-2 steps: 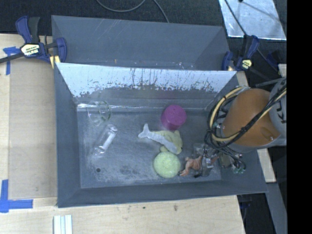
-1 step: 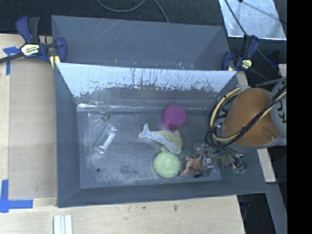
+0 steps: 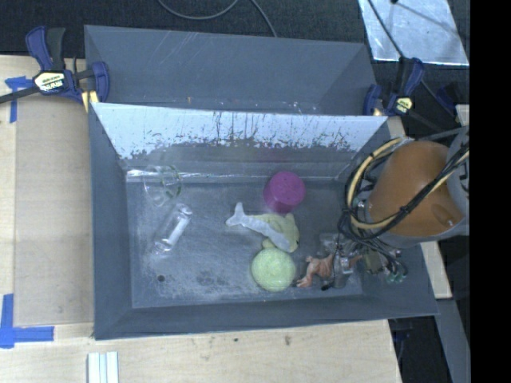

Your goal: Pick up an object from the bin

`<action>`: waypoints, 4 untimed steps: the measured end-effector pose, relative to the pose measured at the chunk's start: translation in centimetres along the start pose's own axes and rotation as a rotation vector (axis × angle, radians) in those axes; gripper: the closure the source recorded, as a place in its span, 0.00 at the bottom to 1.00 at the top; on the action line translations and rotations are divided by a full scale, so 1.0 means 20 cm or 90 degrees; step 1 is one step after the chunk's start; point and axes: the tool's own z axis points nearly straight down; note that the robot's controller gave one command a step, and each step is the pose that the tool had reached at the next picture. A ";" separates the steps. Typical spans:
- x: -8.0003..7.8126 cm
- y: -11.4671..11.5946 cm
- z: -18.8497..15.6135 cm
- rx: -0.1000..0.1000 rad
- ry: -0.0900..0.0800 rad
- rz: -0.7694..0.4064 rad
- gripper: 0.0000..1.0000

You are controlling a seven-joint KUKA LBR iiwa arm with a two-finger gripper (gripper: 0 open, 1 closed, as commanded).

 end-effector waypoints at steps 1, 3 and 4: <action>0.00 0.00 -0.09 0.000 0.001 0.000 1.00; 0.00 0.00 -0.27 0.001 -0.001 0.000 1.00; -0.01 0.00 -0.34 0.001 -0.003 0.000 1.00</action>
Offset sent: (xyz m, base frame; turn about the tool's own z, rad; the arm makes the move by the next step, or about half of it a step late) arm -0.0001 0.0001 0.0177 0.0000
